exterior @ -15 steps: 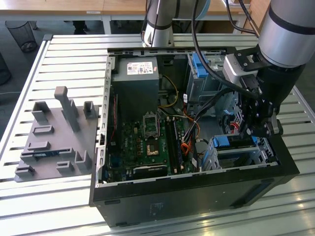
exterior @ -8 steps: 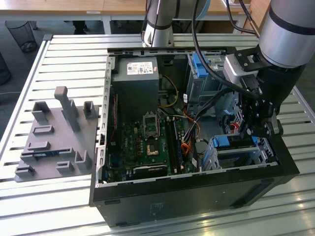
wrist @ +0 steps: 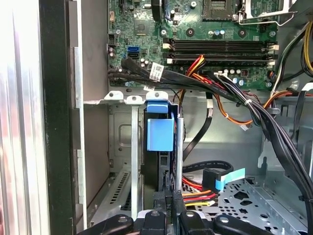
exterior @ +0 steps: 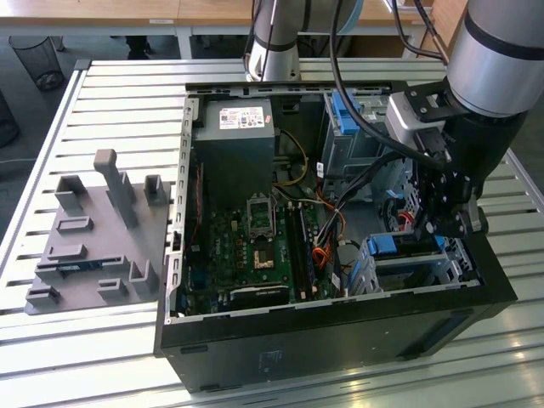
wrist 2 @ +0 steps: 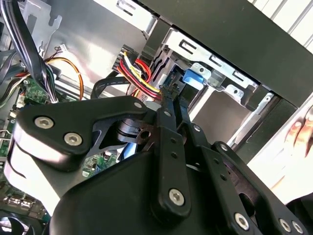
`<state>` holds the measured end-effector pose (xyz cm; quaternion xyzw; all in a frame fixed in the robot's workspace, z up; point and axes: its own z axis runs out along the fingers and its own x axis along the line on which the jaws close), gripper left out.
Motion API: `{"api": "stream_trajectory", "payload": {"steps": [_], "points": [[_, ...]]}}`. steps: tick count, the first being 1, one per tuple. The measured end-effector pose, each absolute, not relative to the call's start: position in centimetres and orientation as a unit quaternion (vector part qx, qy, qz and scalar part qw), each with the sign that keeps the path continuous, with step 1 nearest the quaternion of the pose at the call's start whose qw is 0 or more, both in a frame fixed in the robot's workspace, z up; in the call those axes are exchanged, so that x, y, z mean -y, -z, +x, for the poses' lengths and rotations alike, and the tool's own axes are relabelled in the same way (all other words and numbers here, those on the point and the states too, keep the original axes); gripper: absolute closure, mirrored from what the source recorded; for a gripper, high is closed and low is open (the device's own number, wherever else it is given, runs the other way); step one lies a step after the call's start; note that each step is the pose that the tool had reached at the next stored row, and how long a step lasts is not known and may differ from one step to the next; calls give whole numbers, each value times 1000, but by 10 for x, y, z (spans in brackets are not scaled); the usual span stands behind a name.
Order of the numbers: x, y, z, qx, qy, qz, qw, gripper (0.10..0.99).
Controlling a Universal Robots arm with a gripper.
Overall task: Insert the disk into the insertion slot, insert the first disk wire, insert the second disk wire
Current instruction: 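Insert the first disk wire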
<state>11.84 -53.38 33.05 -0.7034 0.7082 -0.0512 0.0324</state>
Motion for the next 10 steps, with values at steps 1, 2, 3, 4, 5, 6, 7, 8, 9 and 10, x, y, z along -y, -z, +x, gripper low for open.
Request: {"api": "stream_trajectory", "payload": {"steps": [1, 2, 3, 4, 5, 6, 7, 8, 9, 10], "points": [[534, -330, 118, -710, 51, -702, 32, 910], [534, -331, 118, -710, 51, -701, 32, 910], [534, -331, 119, -711, 51, -701, 32, 910], [534, -331, 119, -711, 51, -700, 32, 910], [534, -331, 119, -712, 51, -700, 32, 910], [534, -331, 119, -712, 51, -700, 32, 910], [534, -331, 119, -712, 51, -700, 32, 910], [534, -331, 119, -712, 51, -700, 32, 910], [534, -331, 119, -712, 51, -700, 32, 910], [534, -331, 119, -712, 51, -699, 32, 910]]}}
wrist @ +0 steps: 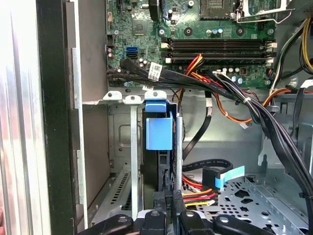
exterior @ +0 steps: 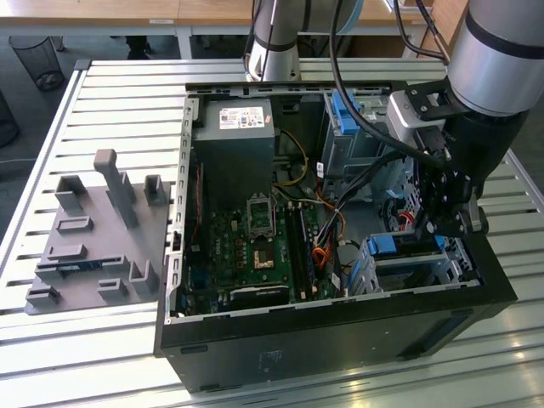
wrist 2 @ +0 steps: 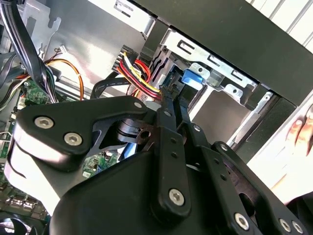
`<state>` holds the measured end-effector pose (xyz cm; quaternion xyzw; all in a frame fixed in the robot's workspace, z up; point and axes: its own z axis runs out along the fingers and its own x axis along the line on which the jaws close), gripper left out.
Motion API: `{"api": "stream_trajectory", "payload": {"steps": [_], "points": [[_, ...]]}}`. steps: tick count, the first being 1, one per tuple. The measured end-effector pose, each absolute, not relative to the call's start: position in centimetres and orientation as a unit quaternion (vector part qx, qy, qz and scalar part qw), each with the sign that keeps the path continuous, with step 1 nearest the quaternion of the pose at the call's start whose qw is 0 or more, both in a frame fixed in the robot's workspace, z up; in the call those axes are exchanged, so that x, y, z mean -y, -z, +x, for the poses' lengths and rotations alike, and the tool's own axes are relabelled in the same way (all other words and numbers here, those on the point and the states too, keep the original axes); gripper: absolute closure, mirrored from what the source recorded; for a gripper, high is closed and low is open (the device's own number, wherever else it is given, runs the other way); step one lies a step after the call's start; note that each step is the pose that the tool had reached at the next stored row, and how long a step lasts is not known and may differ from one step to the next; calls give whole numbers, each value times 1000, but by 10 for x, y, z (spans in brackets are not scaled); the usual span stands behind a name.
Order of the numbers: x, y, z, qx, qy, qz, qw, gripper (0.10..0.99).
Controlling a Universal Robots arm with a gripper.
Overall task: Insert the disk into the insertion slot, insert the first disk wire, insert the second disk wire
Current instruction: 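Insert the first disk wire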
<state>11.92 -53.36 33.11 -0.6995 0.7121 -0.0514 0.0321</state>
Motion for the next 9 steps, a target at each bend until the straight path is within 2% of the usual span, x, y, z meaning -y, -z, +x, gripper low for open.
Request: {"api": "stream_trajectory", "payload": {"steps": [9], "points": [[534, -331, 119, -713, 51, -698, 32, 910]]}}
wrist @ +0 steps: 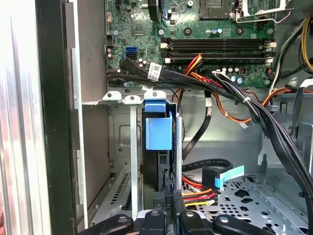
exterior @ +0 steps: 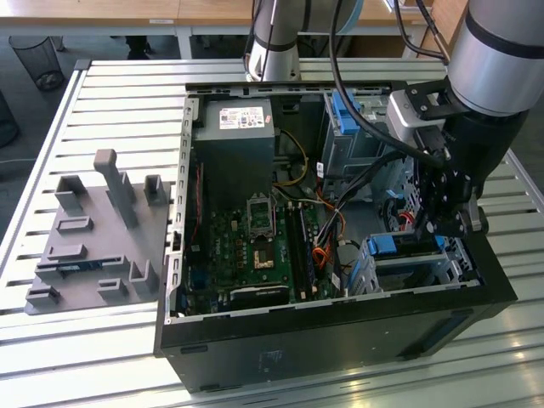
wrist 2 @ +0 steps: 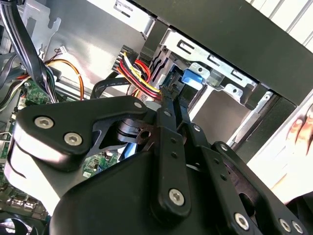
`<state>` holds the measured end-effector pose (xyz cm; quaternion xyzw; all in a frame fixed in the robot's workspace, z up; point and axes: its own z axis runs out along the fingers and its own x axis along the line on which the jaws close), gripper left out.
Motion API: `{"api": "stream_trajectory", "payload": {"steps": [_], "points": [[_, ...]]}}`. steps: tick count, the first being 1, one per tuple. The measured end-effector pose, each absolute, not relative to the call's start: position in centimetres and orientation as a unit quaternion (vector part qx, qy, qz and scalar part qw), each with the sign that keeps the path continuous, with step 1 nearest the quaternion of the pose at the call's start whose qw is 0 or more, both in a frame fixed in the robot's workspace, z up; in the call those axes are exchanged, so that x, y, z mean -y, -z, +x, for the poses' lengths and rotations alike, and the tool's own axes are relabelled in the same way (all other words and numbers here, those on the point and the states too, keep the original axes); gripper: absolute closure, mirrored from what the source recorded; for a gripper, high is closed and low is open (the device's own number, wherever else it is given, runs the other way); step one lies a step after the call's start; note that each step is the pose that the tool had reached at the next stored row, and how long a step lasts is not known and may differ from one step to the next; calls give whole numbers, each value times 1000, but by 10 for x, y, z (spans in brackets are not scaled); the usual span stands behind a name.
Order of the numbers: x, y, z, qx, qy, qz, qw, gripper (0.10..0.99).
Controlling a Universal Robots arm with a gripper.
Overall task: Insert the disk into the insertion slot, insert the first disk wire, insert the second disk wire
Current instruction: 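Insert the first disk wire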
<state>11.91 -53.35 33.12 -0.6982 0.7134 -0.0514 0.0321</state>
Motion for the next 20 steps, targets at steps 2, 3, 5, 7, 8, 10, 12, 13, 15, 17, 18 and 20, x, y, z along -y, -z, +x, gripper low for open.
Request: {"api": "stream_trajectory", "payload": {"steps": [2, 3, 5, 7, 8, 10, 12, 13, 15, 17, 18, 20], "points": [[534, -331, 119, -713, 51, -698, 32, 910], [534, -331, 119, -713, 51, -698, 32, 910], [534, -331, 118, -713, 51, -698, 32, 910], [534, -330, 118, -713, 51, -698, 32, 910], [534, -330, 118, -713, 52, -698, 32, 910], [534, -329, 118, -713, 51, -698, 32, 910], [533, -329, 118, -713, 51, -698, 32, 910], [533, -329, 118, -713, 51, -698, 32, 910], [533, -331, 118, -713, 51, -698, 32, 910], [533, -332, 118, -713, 51, -698, 32, 910], [533, -332, 118, -713, 51, -698, 32, 910], [533, -332, 118, -714, 51, -698, 32, 910]]}}
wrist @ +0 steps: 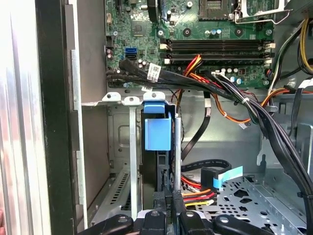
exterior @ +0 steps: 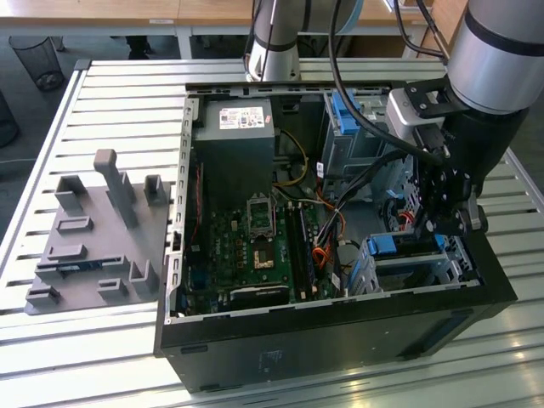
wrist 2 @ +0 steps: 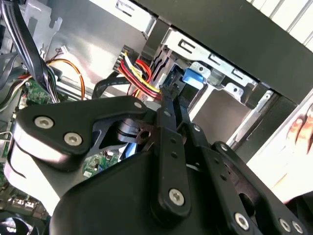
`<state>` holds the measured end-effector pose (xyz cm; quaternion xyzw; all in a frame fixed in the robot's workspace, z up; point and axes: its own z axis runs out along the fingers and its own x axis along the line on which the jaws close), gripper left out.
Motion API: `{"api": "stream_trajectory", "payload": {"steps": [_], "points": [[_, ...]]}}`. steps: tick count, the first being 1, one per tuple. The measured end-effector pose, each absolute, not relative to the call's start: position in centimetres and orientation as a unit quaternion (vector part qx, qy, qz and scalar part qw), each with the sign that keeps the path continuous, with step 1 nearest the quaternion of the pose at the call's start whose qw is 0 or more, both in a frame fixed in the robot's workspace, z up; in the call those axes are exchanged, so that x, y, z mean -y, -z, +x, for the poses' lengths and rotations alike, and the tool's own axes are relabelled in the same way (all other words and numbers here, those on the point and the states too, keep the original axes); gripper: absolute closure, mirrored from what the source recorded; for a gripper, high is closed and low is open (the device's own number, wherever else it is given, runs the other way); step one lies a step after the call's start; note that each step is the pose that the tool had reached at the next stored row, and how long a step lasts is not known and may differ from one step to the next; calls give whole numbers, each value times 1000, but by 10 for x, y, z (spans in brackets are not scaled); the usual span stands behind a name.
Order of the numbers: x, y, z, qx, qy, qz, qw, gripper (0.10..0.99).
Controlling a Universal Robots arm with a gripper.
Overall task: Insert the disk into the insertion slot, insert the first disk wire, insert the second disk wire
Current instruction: 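Insert the first disk wire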
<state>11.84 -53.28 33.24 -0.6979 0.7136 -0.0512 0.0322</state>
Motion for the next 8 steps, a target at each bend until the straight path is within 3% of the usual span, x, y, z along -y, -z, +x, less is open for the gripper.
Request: {"api": "stream_trajectory", "payload": {"steps": [8], "points": [[533, -330, 118, -714, 51, -697, 32, 910]]}}
